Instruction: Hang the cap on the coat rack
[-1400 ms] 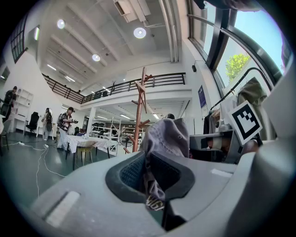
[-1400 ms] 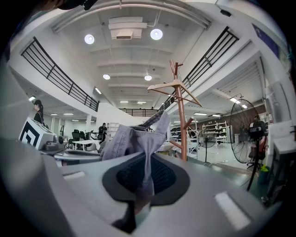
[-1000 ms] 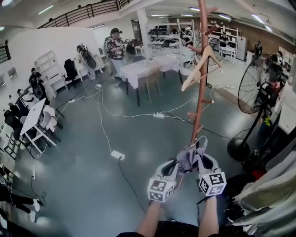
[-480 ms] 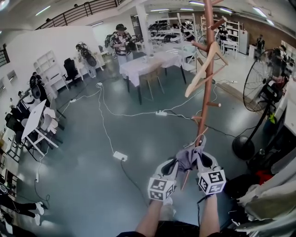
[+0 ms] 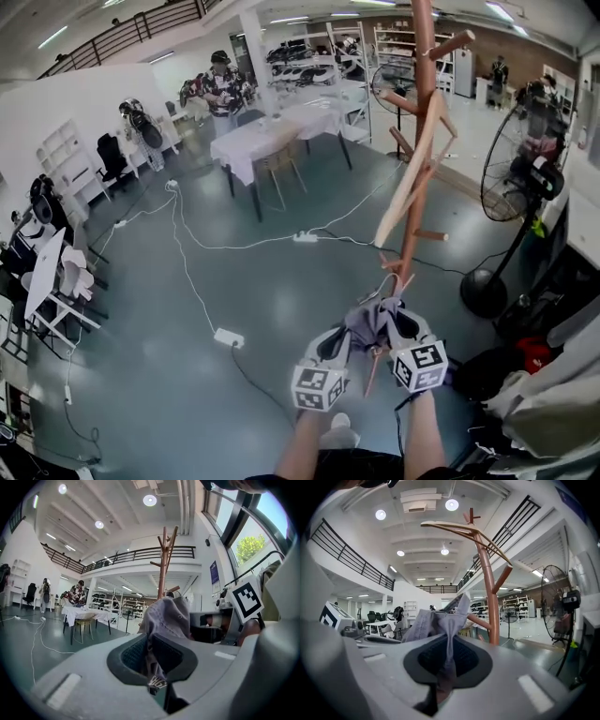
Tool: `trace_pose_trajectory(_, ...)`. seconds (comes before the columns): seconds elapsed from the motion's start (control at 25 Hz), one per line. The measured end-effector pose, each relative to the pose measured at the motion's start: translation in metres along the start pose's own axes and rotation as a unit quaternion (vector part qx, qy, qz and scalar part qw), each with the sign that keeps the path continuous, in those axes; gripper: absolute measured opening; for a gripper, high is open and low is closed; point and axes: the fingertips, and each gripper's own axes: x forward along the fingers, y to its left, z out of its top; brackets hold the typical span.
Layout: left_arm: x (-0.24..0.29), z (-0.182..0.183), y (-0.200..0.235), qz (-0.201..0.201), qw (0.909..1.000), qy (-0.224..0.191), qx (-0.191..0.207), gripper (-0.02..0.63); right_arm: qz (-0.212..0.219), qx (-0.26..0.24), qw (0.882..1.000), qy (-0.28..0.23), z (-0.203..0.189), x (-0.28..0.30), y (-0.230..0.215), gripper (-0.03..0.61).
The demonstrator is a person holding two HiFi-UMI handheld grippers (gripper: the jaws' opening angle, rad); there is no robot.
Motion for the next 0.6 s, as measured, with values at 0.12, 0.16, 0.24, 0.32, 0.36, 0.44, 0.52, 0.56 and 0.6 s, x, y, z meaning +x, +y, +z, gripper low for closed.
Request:
trace_pose_trajectory(0.12,0.013,-0.001,0.016,-0.006,0.9999,0.012,-0.009,0.043,-0.009,0.004,1.000,0.014,-0.001,0.020,-0.004,0.021)
trace_pose_trajectory(0.16,0.019,-0.003,0.021,-0.008,0.9998,0.016,-0.013,0.041,-0.011,0.004,1.000,0.020,-0.003,0.026,-0.006,0.021)
trace_pose_trajectory(0.24,0.033,-0.008,0.029,-0.014,0.9994,0.025,-0.020,0.041,-0.019,0.005,0.999,0.032,-0.009,0.038,-0.013,0.021)
trace_pose_trajectory(0.32,0.047,-0.012,0.033,-0.024,0.9989,0.031,-0.026,0.042,-0.031,0.007,0.999,0.041,-0.012,0.048,-0.023,0.021)
trace_pose_trajectory(0.36,0.054,-0.014,0.033,-0.030,0.9986,0.033,-0.029,0.043,-0.038,0.009,0.998,0.045,-0.013,0.051,-0.028,0.021)
trace_pose_trajectory(0.44,0.065,-0.017,0.034,-0.041,0.9978,0.040,-0.034,0.043,-0.052,0.019,0.997,0.051,-0.018,0.054,-0.037,0.021)
trace_pose_trajectory(0.52,0.075,-0.022,0.033,-0.054,0.9967,0.049,-0.036,0.043,-0.067,0.027,0.996,0.059,-0.024,0.054,-0.046,0.021)
trace_pose_trajectory(0.56,0.080,-0.026,0.030,-0.062,0.9960,0.054,-0.037,0.042,-0.074,0.029,0.995,0.065,-0.027,0.053,-0.051,0.021)
trace_pose_trajectory(0.6,0.085,-0.030,0.027,-0.070,0.9951,0.059,-0.038,0.043,-0.082,0.031,0.994,0.071,-0.031,0.052,-0.057,0.021)
